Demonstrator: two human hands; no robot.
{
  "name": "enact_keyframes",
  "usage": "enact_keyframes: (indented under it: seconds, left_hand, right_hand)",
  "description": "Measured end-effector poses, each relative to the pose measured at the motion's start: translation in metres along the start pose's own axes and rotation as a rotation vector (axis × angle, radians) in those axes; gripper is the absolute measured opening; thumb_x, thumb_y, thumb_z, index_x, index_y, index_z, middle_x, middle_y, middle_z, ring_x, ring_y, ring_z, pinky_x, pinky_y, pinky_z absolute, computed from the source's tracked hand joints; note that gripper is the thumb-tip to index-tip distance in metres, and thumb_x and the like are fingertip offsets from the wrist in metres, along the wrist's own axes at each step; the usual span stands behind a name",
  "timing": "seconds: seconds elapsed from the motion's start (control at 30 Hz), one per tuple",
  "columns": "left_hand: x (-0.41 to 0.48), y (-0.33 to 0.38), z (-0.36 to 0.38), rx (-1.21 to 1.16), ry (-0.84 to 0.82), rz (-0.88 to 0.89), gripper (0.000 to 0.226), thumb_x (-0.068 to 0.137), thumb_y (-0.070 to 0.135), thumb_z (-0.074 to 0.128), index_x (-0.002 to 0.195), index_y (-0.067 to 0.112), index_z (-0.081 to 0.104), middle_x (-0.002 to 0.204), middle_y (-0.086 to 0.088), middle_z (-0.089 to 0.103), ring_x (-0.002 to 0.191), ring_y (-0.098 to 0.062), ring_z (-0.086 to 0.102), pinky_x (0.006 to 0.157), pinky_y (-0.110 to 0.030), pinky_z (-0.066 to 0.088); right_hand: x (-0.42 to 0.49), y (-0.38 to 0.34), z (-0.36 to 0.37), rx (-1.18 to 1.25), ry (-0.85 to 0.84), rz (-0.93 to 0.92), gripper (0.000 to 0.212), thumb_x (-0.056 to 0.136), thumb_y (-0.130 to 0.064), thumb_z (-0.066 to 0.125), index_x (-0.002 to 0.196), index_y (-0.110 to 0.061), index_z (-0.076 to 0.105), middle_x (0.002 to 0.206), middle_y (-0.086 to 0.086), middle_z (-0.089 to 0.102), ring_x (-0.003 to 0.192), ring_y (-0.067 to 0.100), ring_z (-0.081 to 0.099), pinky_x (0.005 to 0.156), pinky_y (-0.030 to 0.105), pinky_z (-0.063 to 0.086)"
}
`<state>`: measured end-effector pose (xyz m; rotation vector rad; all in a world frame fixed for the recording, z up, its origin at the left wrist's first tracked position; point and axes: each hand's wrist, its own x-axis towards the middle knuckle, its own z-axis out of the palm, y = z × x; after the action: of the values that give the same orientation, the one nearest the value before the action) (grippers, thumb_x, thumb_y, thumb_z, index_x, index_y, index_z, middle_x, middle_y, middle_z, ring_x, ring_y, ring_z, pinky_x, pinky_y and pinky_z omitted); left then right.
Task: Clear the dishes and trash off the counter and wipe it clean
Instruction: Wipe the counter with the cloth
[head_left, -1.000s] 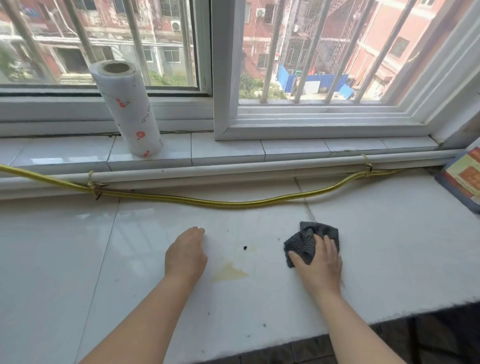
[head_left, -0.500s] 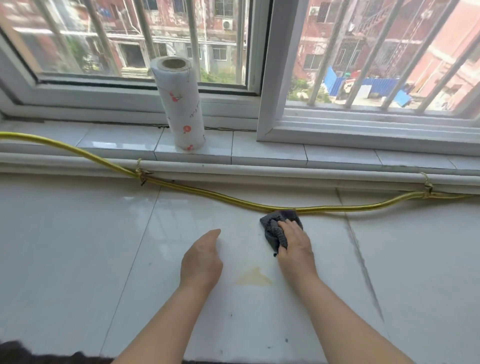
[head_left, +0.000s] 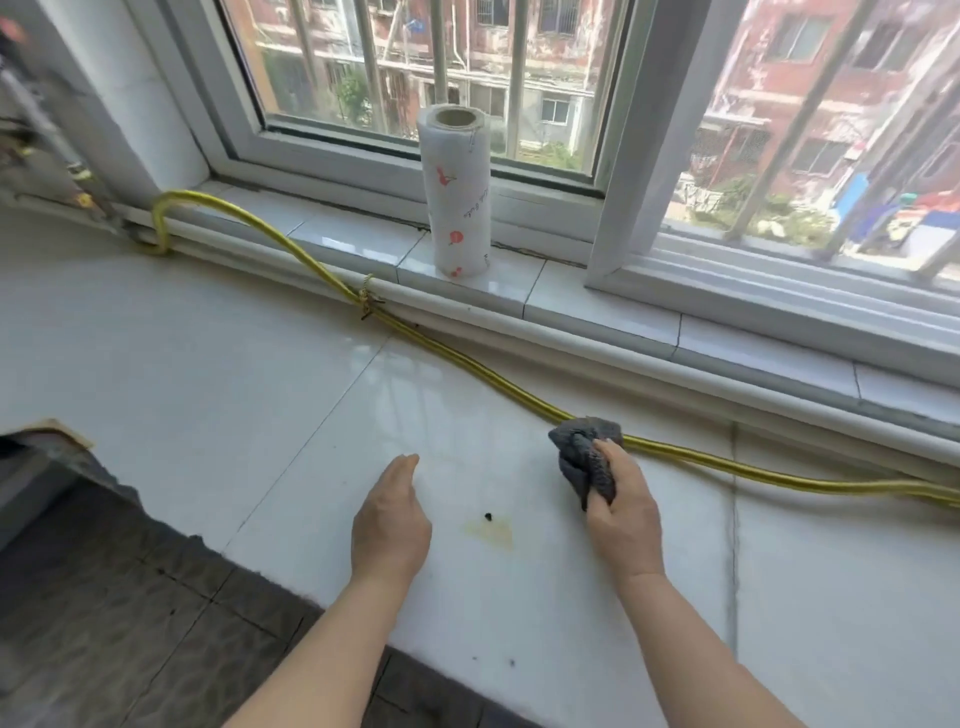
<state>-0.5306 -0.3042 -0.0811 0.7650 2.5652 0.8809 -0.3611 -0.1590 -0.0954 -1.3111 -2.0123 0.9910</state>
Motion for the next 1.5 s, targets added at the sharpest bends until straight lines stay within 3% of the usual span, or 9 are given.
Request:
enact_keyframes:
  seconds: [0.13, 0.57, 0.7, 0.8, 0.93, 1.07, 1.3, 1.4, 1.5]
  left_hand:
    - [-0.022, 0.003, 0.014, -0.034, 0.062, -0.078, 0.044, 0.1, 0.006, 0.032, 0.142, 0.014, 0.042, 0.153, -0.001, 0.034, 0.14, -0.018, 0.032, 0.111, -0.028, 0.028]
    - [-0.083, -0.016, 0.005, 0.025, 0.098, -0.211, 0.048, 0.102, 0.01, 0.026, 0.149, 0.019, 0.03, 0.158, 0.004, 0.02, 0.145, -0.011, 0.019, 0.114, -0.027, 0.022]
    - [-0.086, -0.022, 0.0, -0.024, 0.076, -0.189, 0.048, 0.102, 0.01, 0.027, 0.148, 0.019, 0.03, 0.157, 0.004, 0.021, 0.145, -0.011, 0.019, 0.116, -0.028, 0.021]
    - [-0.093, -0.028, -0.005, -0.053, 0.099, -0.178, 0.047, 0.102, 0.01, 0.027, 0.148, 0.018, 0.031, 0.157, 0.003, 0.022, 0.145, -0.011, 0.019, 0.116, -0.028, 0.02]
    - [-0.103, -0.04, 0.001, -0.043, 0.128, -0.15, 0.047, 0.102, 0.009, 0.026, 0.148, 0.016, 0.029, 0.158, 0.002, 0.018, 0.147, -0.011, 0.009, 0.119, -0.026, 0.009]
    - [-0.114, -0.043, 0.013, -0.079, 0.132, -0.17, 0.049, 0.103, 0.012, 0.027, 0.151, 0.016, 0.021, 0.16, 0.001, 0.005, 0.147, -0.011, -0.005, 0.121, -0.028, 0.001]
    - [-0.115, -0.038, 0.027, -0.455, 0.388, -0.338, 0.052, 0.102, 0.016, 0.033, 0.152, 0.016, 0.016, 0.16, 0.009, -0.001, 0.147, -0.006, 0.001, 0.115, -0.019, 0.011]
    - [-0.116, -0.03, 0.042, -0.73, 0.56, -0.451, 0.05, 0.102, 0.018, 0.035, 0.151, 0.017, 0.023, 0.158, 0.01, 0.016, 0.143, -0.004, 0.018, 0.108, -0.012, 0.017]
    - [-0.118, -0.019, 0.056, -1.183, 0.737, -0.636, 0.038, 0.101, 0.023, 0.041, 0.138, 0.021, 0.048, 0.145, 0.008, 0.044, 0.127, -0.004, 0.043, 0.106, -0.023, 0.033]
  right_hand:
    - [-0.002, 0.031, -0.012, -0.26, -0.09, -0.046, 0.05, 0.084, 0.006, 0.052, 0.134, -0.005, 0.052, 0.144, 0.012, 0.045, 0.136, 0.03, 0.035, 0.116, 0.034, 0.02]
    - [-0.054, -0.022, 0.054, -0.298, -0.401, -0.386, 0.061, 0.088, 0.0, 0.046, 0.146, -0.015, 0.034, 0.157, 0.004, 0.022, 0.147, 0.019, 0.011, 0.114, 0.021, -0.008]
    - [-0.059, -0.038, 0.057, -0.098, -0.475, -0.31, 0.057, 0.085, 0.003, 0.049, 0.139, -0.014, 0.046, 0.147, 0.004, 0.041, 0.14, 0.024, 0.031, 0.117, 0.029, 0.019]
    - [-0.047, -0.032, 0.035, 0.087, -0.323, -0.115, 0.051, 0.087, -0.001, 0.05, 0.135, -0.016, 0.05, 0.138, 0.005, 0.05, 0.128, 0.024, 0.044, 0.106, 0.027, 0.031]
    - [-0.036, 0.002, 0.01, -0.199, -0.154, -0.035, 0.056, 0.085, -0.008, 0.05, 0.14, -0.012, 0.044, 0.147, 0.012, 0.04, 0.139, 0.031, 0.031, 0.117, 0.041, 0.021]
    - [-0.038, 0.001, 0.014, -0.346, -0.184, -0.059, 0.058, 0.088, 0.001, 0.049, 0.144, -0.006, 0.037, 0.153, 0.013, 0.03, 0.144, 0.029, 0.019, 0.119, 0.036, 0.01]
    - [-0.048, -0.031, 0.06, -0.347, -0.439, -0.319, 0.062, 0.087, 0.001, 0.045, 0.146, -0.013, 0.033, 0.156, 0.006, 0.024, 0.147, 0.021, 0.012, 0.12, 0.03, 0.002]
    - [-0.052, -0.034, 0.066, -0.34, -0.509, -0.422, 0.061, 0.087, 0.001, 0.045, 0.146, -0.015, 0.036, 0.156, 0.003, 0.026, 0.146, 0.019, 0.013, 0.12, 0.029, 0.002]
    - [-0.059, -0.03, 0.062, -0.321, -0.562, -0.552, 0.06, 0.087, 0.003, 0.046, 0.143, -0.015, 0.04, 0.154, 0.003, 0.03, 0.146, 0.018, 0.017, 0.115, 0.021, 0.001]
